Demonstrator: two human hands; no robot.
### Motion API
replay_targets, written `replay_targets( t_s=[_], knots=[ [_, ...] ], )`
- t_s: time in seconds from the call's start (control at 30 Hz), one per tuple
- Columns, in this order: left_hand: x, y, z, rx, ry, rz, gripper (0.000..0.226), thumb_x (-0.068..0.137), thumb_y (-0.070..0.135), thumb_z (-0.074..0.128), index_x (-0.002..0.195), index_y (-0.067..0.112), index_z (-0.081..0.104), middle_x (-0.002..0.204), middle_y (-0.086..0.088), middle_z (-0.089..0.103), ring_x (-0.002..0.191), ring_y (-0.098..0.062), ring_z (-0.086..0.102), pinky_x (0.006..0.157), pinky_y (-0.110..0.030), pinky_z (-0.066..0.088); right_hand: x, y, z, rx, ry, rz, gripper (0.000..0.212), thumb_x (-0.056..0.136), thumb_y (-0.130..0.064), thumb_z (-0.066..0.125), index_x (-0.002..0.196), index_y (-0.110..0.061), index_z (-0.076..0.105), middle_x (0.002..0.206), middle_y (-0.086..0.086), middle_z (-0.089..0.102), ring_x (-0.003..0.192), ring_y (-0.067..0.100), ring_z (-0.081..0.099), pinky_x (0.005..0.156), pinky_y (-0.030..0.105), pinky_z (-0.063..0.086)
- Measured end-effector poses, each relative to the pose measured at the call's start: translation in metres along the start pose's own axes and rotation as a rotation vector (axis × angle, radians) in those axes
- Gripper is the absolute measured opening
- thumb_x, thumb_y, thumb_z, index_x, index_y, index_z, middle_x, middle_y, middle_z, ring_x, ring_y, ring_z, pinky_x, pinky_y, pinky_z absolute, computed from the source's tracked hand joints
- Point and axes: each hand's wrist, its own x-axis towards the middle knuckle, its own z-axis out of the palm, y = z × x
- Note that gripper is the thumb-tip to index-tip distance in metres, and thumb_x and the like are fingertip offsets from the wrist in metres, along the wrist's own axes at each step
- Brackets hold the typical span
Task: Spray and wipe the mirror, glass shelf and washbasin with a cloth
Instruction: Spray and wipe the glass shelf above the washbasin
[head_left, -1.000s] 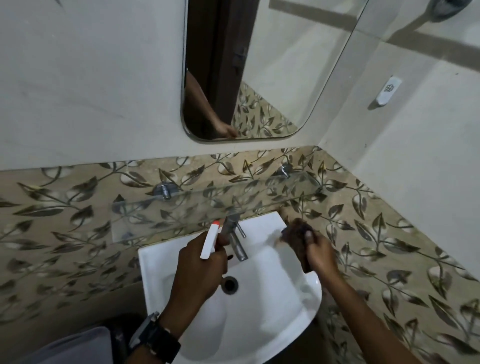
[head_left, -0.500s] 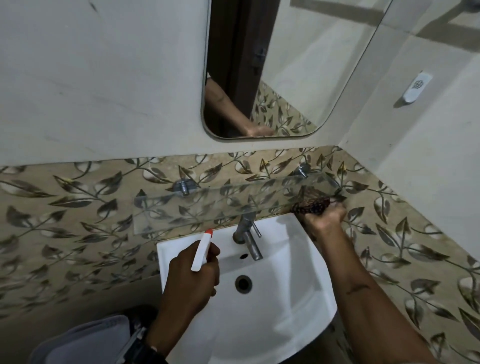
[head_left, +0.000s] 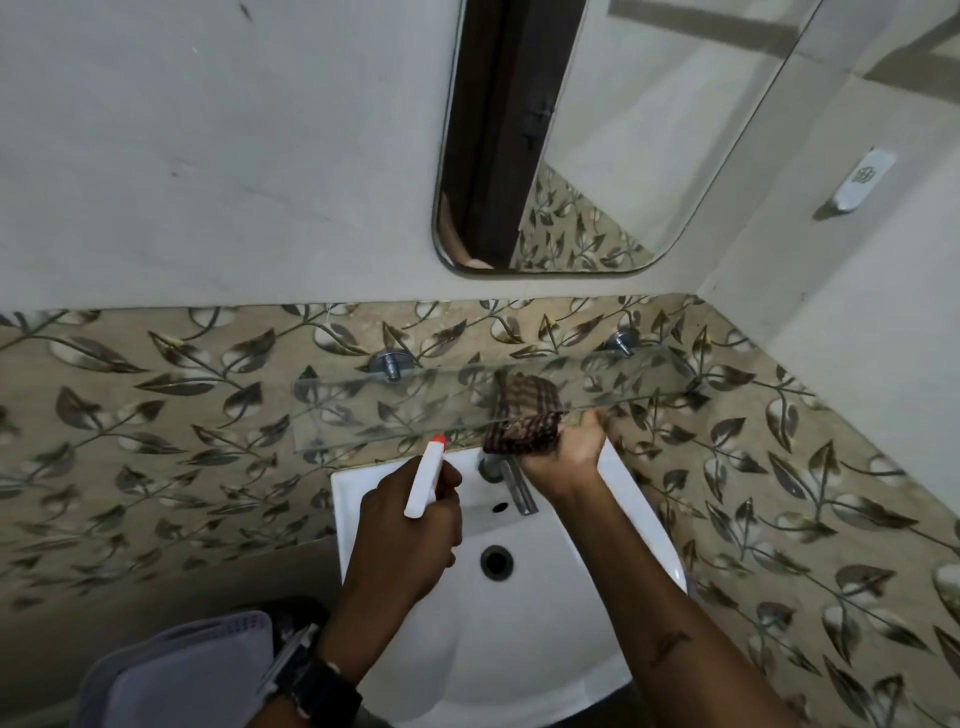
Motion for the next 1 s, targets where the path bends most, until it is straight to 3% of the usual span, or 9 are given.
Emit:
replay_targets(
  t_s=[0.2,0.33,0.43,0.53,0.67,0.77,0.87,1.0],
  knots=[
    [-0.003,0.003,-0.018,0.023,0.068,0.018,0.024,0.085,-0.006,0.056,0.082,0.015,0.069,0.057,-0.005,0.063,0.051,-0.021,0.06,0.047,-0.033,0.054,-0.026,0.063,0.02,0.065,-0.171,0.157,0.084,0.097,-0.07,0.024,0.143,-0.005,0.051,0.138,0.029,0.058,0.131,0.044,0.051,0.107,0.056,0.042],
    [-0.006,-0.001,-0.032,0.045,0.132,0.02,0.02,0.08,-0.008,0.056,0.075,0.008,0.066,0.07,-0.028,0.065,0.053,-0.035,0.06,0.047,-0.037,0.055,-0.038,0.101,0.034,-0.018,-0.143,0.239,0.097,0.092,-0.077,0.02,0.143,0.0,0.048,0.143,0.029,0.052,0.13,0.044,0.05,0.107,0.052,0.041],
    [-0.011,-0.004,-0.043,0.047,0.168,0.007,0.021,0.08,-0.009,0.056,0.078,0.009,0.067,0.074,-0.031,0.065,0.053,-0.039,0.06,0.048,-0.049,0.056,-0.04,0.123,0.038,-0.068,-0.097,0.268,0.092,0.095,-0.074,0.017,0.137,0.0,0.053,0.117,0.026,0.065,0.094,0.037,0.066,0.075,0.038,0.054],
    [-0.017,-0.008,-0.052,0.032,0.194,-0.026,0.017,0.079,-0.011,0.056,0.079,0.005,0.064,0.067,-0.029,0.061,0.053,-0.035,0.058,0.05,-0.048,0.055,-0.048,0.14,0.045,-0.181,-0.102,0.301,0.083,0.099,-0.067,0.012,0.105,-0.001,0.062,0.069,0.02,0.069,0.053,0.028,0.067,0.054,0.025,0.052],
    [-0.023,-0.014,-0.065,0.001,0.231,-0.08,0.023,0.076,-0.012,0.057,0.067,0.009,0.058,0.064,-0.026,0.058,0.055,-0.034,0.058,0.049,-0.036,0.048,-0.056,0.165,0.053,-0.289,-0.112,0.384,0.091,0.102,-0.059,0.008,0.051,-0.005,0.061,0.041,0.01,0.053,0.034,0.021,0.054,0.053,0.029,0.036],
    [-0.029,-0.013,-0.076,-0.007,0.278,-0.106,0.02,0.08,-0.009,0.061,0.066,0.004,0.057,0.059,-0.015,0.057,0.052,-0.031,0.059,0.048,-0.033,0.049,-0.062,0.185,0.058,-0.318,-0.119,0.417,0.079,0.105,-0.051,0.015,0.059,-0.004,0.059,0.039,0.008,0.047,0.038,0.02,0.048,0.061,0.031,0.037],
    [-0.034,-0.014,-0.084,0.024,0.326,-0.107,0.035,0.081,-0.009,0.062,0.058,0.015,0.051,0.056,-0.009,0.055,0.045,-0.019,0.057,0.038,-0.019,0.043,-0.067,0.199,0.062,-0.389,-0.173,0.445,0.079,0.106,-0.042,0.021,0.053,-0.008,0.069,0.044,0.007,0.057,0.045,0.02,0.061,0.07,0.031,0.044],
    [-0.04,-0.013,-0.092,0.068,0.339,-0.119,0.032,0.077,-0.009,0.059,0.054,0.011,0.05,0.053,-0.01,0.055,0.033,-0.009,0.051,0.033,-0.015,0.034,-0.077,0.201,0.073,-0.52,-0.224,0.448,0.056,0.096,-0.043,0.052,0.055,-0.011,0.07,0.054,0.007,0.061,0.05,0.018,0.063,0.062,0.027,0.05]
  ],
)
